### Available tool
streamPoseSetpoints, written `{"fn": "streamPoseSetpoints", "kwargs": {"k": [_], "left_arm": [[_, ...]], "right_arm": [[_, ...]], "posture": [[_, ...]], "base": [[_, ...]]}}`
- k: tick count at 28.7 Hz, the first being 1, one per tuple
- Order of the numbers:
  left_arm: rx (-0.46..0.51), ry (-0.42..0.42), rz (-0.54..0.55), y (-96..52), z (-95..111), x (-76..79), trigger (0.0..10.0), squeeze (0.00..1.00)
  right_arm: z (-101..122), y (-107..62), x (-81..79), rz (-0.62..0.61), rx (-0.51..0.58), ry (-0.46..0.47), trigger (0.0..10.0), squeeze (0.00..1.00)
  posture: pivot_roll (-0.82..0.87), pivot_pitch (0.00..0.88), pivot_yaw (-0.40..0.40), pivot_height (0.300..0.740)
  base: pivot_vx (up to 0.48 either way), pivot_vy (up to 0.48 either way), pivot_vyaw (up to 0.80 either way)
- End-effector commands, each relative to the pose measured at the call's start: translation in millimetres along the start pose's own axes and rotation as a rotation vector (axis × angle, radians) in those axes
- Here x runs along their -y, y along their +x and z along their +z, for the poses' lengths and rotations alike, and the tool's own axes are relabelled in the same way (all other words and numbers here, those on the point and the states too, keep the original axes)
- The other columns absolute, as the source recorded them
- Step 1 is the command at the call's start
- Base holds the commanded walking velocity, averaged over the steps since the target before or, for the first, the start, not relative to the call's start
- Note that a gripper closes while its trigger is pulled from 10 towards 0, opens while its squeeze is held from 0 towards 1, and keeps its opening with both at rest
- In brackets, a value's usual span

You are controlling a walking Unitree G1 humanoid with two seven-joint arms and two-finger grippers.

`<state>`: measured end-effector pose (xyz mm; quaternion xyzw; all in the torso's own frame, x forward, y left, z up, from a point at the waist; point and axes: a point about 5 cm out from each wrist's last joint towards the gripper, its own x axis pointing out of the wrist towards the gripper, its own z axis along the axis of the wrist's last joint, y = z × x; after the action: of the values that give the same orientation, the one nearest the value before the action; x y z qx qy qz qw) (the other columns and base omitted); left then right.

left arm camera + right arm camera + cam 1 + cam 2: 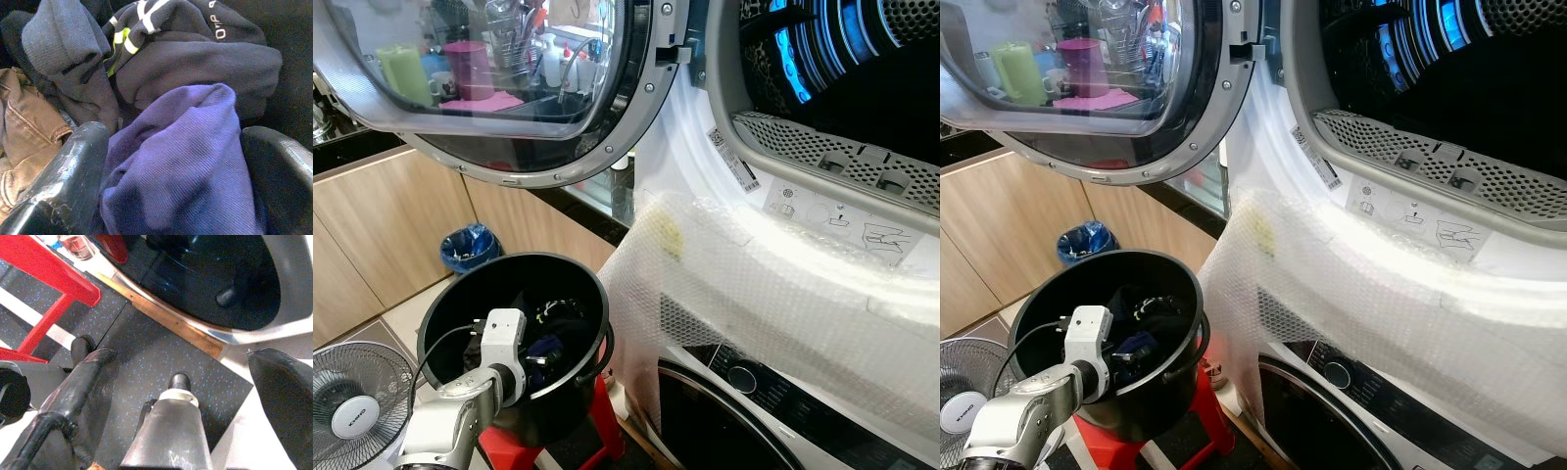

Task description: Clothes washing

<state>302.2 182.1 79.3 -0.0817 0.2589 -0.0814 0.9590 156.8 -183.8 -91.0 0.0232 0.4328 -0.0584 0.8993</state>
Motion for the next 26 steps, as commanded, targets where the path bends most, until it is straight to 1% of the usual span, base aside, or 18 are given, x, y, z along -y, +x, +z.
{"fn": "streamPoseSetpoints", "kwargs": {"k": [1, 2, 4, 5, 7, 8, 9, 10, 11, 13, 14, 15, 16, 17, 21, 24, 25, 26], "left_arm": [[-0.070, -0.034, 0.026, 3.8, -16.7, -0.1, 10.0, 0.00], [-0.071, -0.052, 0.032, 4.5, -17.2, 0.4, 10.0, 0.00], [-0.098, -0.142, 0.093, 5.7, -21.8, -3.1, 10.0, 0.00], [-0.116, -0.179, 0.131, 5.4, -24.6, -8.0, 10.0, 0.00], [-0.115, -0.215, 0.161, 5.4, -25.1, -12.9, 10.0, 0.00], [-0.118, -0.230, 0.174, 5.7, -25.8, -15.4, 4.6, 0.00], [-0.134, -0.235, 0.179, 5.9, -27.4, -16.8, 3.8, 0.00], [-0.146, -0.233, 0.176, 5.9, -28.2, -16.7, 3.5, 0.00], [-0.160, -0.233, 0.173, 5.8, -29.4, -16.2, 2.9, 0.00], [-0.195, -0.232, 0.182, 5.2, -33.3, -16.2, 3.0, 0.00], [-0.204, -0.228, 0.183, 5.2, -34.3, -16.1, 2.1, 0.00], [-0.216, -0.230, 0.182, 5.2, -35.7, -15.6, 2.4, 0.00], [-0.216, -0.230, 0.182, 5.2, -35.7, -15.6, 2.4, 0.00], [-0.218, -0.218, 0.192, 5.2, -35.9, -16.2, 10.0, 0.00], [-0.180, -0.185, 0.236, 4.6, -31.7, -20.1, 10.0, 0.00], [-0.161, -0.167, 0.269, 1.2, -26.1, -23.7, 10.0, 0.00], [-0.140, -0.029, 0.316, -2.7, -18.4, -30.2, 10.0, 0.00], [-0.131, 0.051, 0.334, -4.5, -14.7, -33.0, 10.0, 0.00]], "right_arm": [[-0.4, -0.1, 2.0, -0.005, 0.005, -0.004, 10.0, 0.00], [0.6, 0.1, 2.1, -0.005, 0.008, -0.007, 10.0, 0.00], [3.5, 1.0, 1.8, 0.002, 0.015, -0.017, 10.0, 0.00], [5.7, 1.6, 1.4, 0.011, 0.022, -0.035, 10.0, 0.00], [7.6, 2.3, 1.1, 0.014, 0.024, -0.053, 10.0, 0.00], [9.2, 2.9, -0.1, 0.020, 0.027, -0.068, 10.0, 0.00], [11.0, 3.4, -1.8, 0.030, 0.031, -0.088, 10.0, 0.00], [12.3, 3.8, -2.6, 0.035, 0.035, -0.105, 10.0, 0.00], [13.5, 4.1, -3.4, 0.038, 0.038, -0.117, 10.0, 0.00], [16.7, 5.0, -5.2, 0.047, 0.046, -0.140, 10.0, 0.00], [17.4, 5.2, -5.5, 0.049, 0.047, -0.150, 10.0, 0.00], [17.9, 5.4, -5.7, 0.051, 0.048, -0.163, 10.0, 0.00], [17.9, 5.4, -5.7, 0.051, 0.048, -0.163, 10.0, 0.00], [18.4, 5.5, -5.7, 0.052, 0.049, -0.167, 10.0, 0.00], [17.7, 5.3, -5.7, 0.060, 0.047, -0.190, 10.0, 0.00], [16.8, 5.2, -5.4, 0.066, 0.042, -0.224, 10.0, 0.00], [19.0, 5.9, -5.5, 0.071, 0.043, -0.246, 10.0, 0.00], [20.4, 6.3, -5.5, 0.073, 0.045, -0.259, 10.0, 0.00]], "posture": [[0.14, 0.110, -0.004, 0.740], [0.14, 0.110, -0.004, 0.740], [0.13, 0.105, -0.006, 0.740], [0.14, 0.097, -0.010, 0.740], [0.14, 0.091, -0.014, 0.740], [0.15, 0.087, -0.015, 0.740], [0.15, 0.084, -0.018, 0.740], [0.15, 0.081, -0.017, 0.740], [0.15, 0.079, -0.018, 0.740], [0.16, 0.070, -0.020, 0.740], [0.16, 0.069, -0.020, 0.740], [0.16, 0.066, -0.022, 0.740], [0.16, 0.066, -0.022, 0.740], [0.16, 0.060, -0.027, 0.740], [0.18, 0.050, -0.042, 0.740], [0.19, 0.055, -0.056, 0.740], [0.20, 0.063, -0.065, 0.740], [0.20, 0.067, -0.068, 0.740]], "base": [[0.000, 0.000, 0.00], [0.000, 0.000, 0.00], [0.000, 0.000, 0.00], [0.000, 0.000, 0.00], [0.000, 0.000, 0.00], [0.000, 0.000, 0.00], [0.000, 0.000, 0.00], [0.000, 0.000, 0.00], [0.000, 0.000, 0.00], [0.000, 0.000, 0.00], [0.000, 0.000, 0.00], [0.000, 0.000, 0.00], [0.000, 0.000, 0.00], [0.000, 0.000, 0.00], [0.000, 0.000, 0.00], [0.000, 0.000, 0.00], [0.000, 0.000, 0.00], [0.000, 0.000, 0.00]]}}
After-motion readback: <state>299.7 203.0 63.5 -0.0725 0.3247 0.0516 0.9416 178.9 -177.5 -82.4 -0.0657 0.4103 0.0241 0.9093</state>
